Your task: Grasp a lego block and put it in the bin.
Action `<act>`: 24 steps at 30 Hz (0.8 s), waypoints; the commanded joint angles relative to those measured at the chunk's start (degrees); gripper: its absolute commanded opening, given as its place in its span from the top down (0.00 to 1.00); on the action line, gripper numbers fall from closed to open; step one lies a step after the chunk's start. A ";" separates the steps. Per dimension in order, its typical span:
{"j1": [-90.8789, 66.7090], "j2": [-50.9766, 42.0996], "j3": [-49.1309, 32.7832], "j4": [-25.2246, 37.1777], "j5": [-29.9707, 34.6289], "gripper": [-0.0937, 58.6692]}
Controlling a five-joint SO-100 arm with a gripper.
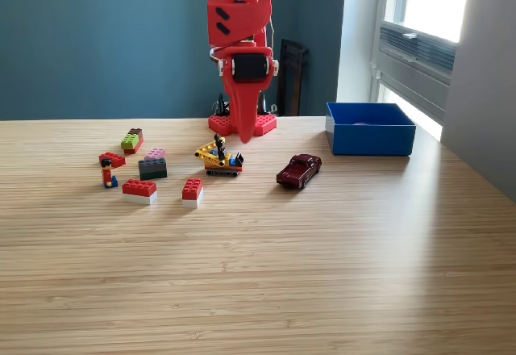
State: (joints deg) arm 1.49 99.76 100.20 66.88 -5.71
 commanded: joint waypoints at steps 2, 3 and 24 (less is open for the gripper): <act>6.68 4.39 -1.58 -1.93 -1.93 1.00; 8.09 4.57 -1.49 -2.20 -2.29 1.00; 37.79 4.75 4.57 -2.02 -1.76 0.96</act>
State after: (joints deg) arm 35.68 99.76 105.03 65.13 -8.26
